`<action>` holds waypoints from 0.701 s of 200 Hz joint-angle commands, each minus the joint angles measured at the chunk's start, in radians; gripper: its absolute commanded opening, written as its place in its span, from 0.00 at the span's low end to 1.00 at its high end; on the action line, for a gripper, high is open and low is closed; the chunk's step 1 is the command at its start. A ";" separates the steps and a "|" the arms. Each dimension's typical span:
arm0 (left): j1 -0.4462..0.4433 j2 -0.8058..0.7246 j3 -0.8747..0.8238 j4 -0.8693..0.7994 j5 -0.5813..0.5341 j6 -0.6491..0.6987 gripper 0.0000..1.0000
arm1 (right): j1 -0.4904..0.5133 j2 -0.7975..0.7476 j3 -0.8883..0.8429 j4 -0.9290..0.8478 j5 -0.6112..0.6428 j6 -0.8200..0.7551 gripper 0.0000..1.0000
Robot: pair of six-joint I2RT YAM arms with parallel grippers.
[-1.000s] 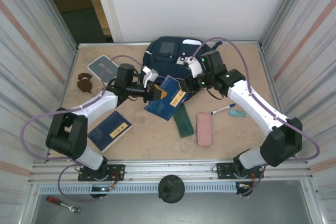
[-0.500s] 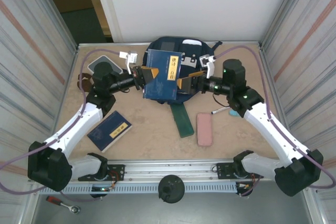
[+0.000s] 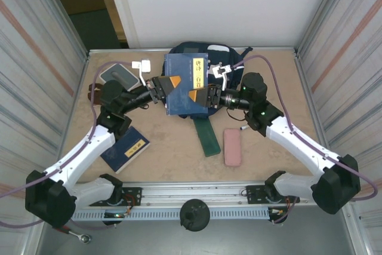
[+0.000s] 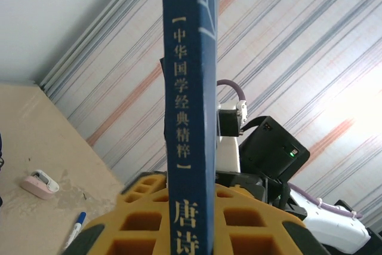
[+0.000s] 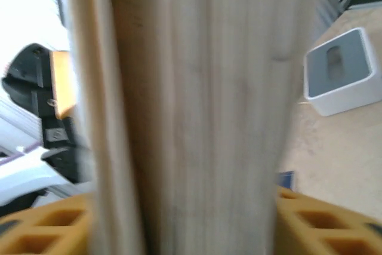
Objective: Pack books, pencil case, and school supplies into a backpack
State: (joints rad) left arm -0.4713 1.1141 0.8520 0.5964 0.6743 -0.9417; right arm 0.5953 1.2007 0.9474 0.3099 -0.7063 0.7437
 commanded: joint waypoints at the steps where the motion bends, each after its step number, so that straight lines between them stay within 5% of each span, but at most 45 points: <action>1: 0.003 0.027 -0.001 0.068 -0.027 -0.047 0.00 | -0.002 0.021 0.011 0.147 -0.065 0.087 0.29; 21: 0.016 0.058 0.002 0.041 -0.038 -0.013 0.08 | -0.031 0.007 0.002 0.117 -0.050 0.089 0.07; 47: 0.044 0.082 0.044 -0.180 -0.066 0.188 0.48 | -0.151 -0.050 -0.016 -0.060 -0.024 0.074 0.00; 63: 0.048 0.109 0.118 -0.439 -0.142 0.468 0.64 | -0.251 -0.103 -0.017 -0.239 -0.011 0.031 0.00; 80: 0.048 0.175 0.197 -0.652 -0.278 0.750 0.69 | -0.369 -0.157 -0.011 -0.432 -0.003 -0.027 0.00; 103: 0.051 0.286 0.256 -0.725 -0.410 1.044 0.74 | -0.520 -0.207 -0.024 -0.611 0.018 -0.105 0.00; 140: 0.056 0.561 0.510 -0.960 -0.384 1.338 0.75 | -0.627 -0.245 -0.070 -0.666 -0.018 -0.125 0.00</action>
State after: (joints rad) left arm -0.4221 1.5425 1.2125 -0.1299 0.3298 0.0582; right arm -0.0116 0.9623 0.8967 -0.2581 -0.6926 0.6754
